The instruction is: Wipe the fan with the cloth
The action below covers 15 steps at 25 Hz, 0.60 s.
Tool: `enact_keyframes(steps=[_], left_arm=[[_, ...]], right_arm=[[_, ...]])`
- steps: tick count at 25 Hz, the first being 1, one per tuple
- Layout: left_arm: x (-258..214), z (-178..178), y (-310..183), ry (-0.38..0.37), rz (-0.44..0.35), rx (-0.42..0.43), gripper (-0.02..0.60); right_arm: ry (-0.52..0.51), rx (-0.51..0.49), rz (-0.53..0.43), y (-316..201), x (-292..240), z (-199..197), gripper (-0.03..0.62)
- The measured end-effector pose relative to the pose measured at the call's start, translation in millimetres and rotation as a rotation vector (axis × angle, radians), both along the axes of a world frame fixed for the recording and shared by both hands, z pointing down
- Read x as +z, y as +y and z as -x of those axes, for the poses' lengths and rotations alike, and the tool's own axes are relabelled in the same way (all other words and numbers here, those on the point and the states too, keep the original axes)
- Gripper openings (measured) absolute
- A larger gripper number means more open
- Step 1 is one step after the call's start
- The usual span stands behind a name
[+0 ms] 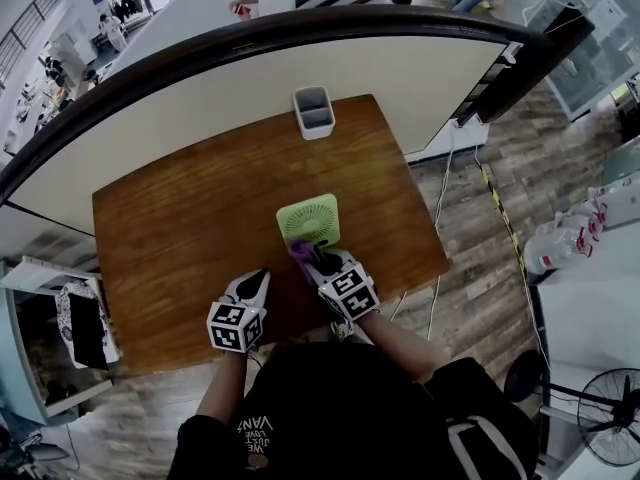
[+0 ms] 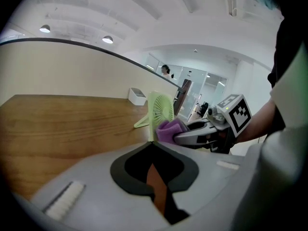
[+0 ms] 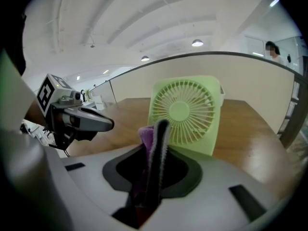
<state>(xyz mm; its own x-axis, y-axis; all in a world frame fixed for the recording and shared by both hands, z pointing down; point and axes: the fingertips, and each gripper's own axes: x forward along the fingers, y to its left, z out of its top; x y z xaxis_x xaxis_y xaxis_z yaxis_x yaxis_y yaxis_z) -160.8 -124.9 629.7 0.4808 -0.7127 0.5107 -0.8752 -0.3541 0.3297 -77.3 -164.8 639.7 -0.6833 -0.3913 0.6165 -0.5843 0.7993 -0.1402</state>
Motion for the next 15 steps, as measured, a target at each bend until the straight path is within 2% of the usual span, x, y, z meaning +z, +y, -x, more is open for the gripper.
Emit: enact_keyframes(steps=[15], left_arm=[[1, -26, -19, 0.009, -0.002, 0.069, 0.012]], right_arm=[[0.023, 0.247, 0.032, -28, 6, -85, 0.092]])
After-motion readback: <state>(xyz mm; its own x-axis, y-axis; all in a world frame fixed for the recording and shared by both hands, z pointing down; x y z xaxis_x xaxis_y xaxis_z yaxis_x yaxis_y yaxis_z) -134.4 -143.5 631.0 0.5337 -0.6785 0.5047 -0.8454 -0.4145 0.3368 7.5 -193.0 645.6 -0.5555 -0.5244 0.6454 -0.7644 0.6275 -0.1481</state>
